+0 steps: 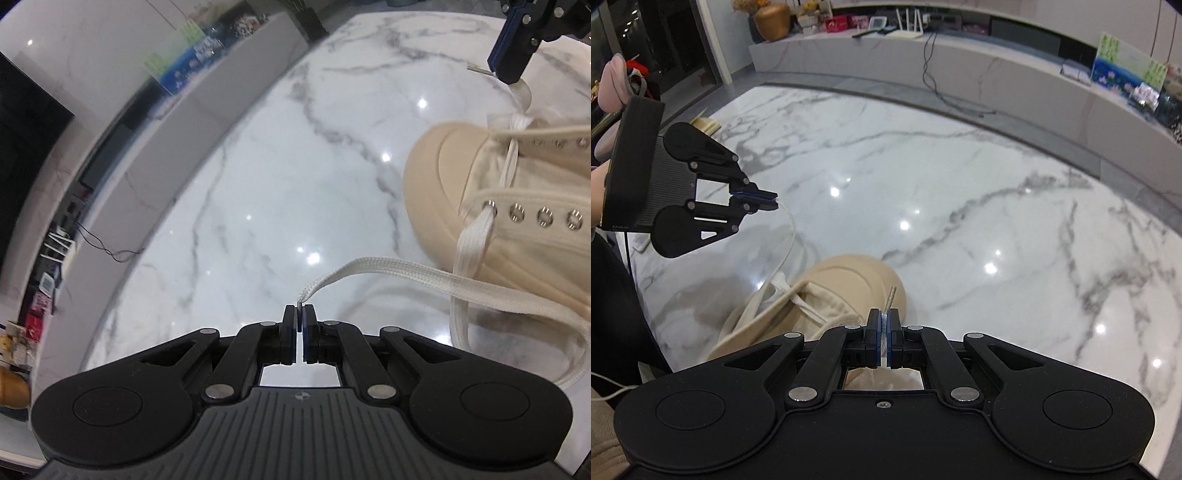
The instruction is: Lace up shoes with both hands
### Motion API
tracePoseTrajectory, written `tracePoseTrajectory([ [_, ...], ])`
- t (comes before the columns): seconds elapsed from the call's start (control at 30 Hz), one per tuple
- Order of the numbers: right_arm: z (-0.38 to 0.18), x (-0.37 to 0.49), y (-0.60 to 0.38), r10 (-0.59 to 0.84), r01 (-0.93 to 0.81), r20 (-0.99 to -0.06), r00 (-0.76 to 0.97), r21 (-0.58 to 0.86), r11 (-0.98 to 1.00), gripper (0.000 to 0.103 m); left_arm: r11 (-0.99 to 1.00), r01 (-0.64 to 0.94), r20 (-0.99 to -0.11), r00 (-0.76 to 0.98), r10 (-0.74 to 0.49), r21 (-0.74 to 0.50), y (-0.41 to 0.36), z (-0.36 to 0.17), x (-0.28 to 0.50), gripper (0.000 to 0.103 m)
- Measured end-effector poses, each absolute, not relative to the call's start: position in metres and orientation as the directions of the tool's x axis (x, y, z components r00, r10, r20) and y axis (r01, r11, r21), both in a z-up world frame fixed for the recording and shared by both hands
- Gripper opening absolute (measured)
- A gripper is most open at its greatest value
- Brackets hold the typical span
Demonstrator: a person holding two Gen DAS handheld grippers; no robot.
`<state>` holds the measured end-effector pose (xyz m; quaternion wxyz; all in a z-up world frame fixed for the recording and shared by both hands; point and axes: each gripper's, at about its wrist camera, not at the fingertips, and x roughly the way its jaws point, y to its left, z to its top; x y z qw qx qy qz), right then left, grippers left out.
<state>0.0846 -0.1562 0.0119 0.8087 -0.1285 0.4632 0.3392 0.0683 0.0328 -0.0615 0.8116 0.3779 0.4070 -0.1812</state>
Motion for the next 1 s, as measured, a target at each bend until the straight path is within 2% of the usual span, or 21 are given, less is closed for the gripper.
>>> tracePoseTrajectory([
  [0.23, 0.014, 0.078, -0.151, 0.456, -0.738, -0.836, 0.304, 0.097, 0.668, 0.001, 0.659, 0.607, -0.810, 0.586, 0.007, 0.444, 0.036, -0.068, 0.063, 0.006],
  [0.37, 0.017, 0.072, -0.143, 0.460, -0.772, -0.836, 0.300, 0.070, 0.631, 0.001, 0.661, 0.600, -0.805, 0.594, 0.009, 0.450, 0.037, -0.063, 0.056, 0.034],
  [0.6, 0.024, 0.060, -0.134, 0.480, -0.806, -0.828, 0.290, 0.058, 0.588, 0.001, 0.691, 0.589, -0.796, 0.604, -0.032, 0.419, 0.026, -0.045, 0.052, 0.034],
  [0.77, 0.027, 0.052, -0.125, 0.495, -0.831, -0.820, 0.287, 0.044, 0.554, 0.001, 0.718, 0.604, -0.783, 0.607, -0.135, 0.345, 0.006, -0.014, 0.031, 0.034],
  [1.0, 0.025, 0.048, -0.122, 0.505, -0.829, -0.812, 0.293, 0.048, 0.558, 0.001, 0.692, 0.648, -0.785, 0.589, -0.191, 0.318, -0.028, 0.002, 0.008, 0.033],
])
